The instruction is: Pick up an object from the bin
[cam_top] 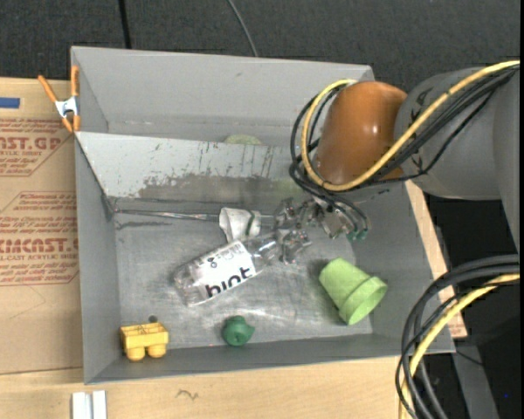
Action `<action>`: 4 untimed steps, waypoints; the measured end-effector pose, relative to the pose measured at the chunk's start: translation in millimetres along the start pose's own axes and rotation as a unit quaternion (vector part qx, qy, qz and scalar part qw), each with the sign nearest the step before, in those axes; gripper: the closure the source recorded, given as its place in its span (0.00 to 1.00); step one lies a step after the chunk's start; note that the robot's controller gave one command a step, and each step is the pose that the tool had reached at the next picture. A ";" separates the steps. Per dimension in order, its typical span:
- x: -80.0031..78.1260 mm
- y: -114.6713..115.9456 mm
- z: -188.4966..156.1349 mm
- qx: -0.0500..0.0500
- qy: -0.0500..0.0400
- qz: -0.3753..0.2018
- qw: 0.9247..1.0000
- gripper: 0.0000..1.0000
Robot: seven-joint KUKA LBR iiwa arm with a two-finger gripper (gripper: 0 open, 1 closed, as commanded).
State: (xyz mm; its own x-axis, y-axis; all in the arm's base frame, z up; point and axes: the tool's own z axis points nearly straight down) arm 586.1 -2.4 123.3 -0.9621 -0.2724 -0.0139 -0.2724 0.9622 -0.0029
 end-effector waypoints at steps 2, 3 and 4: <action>-10.8 29.3 -7.0 -0.002 0.002 -0.011 1.000 1.00; 0.5 8.1 -37.5 -0.003 0.011 0.002 1.000 1.00; 1.1 6.5 -54.0 -0.002 0.009 0.003 1.000 1.00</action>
Offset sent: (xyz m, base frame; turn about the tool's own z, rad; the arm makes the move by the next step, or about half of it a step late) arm 0.0048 -0.0160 -0.0321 -0.0252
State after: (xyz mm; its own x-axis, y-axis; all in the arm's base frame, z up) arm 582.5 3.5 177.3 -0.9640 -0.2659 0.0037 -0.2659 0.9640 0.0009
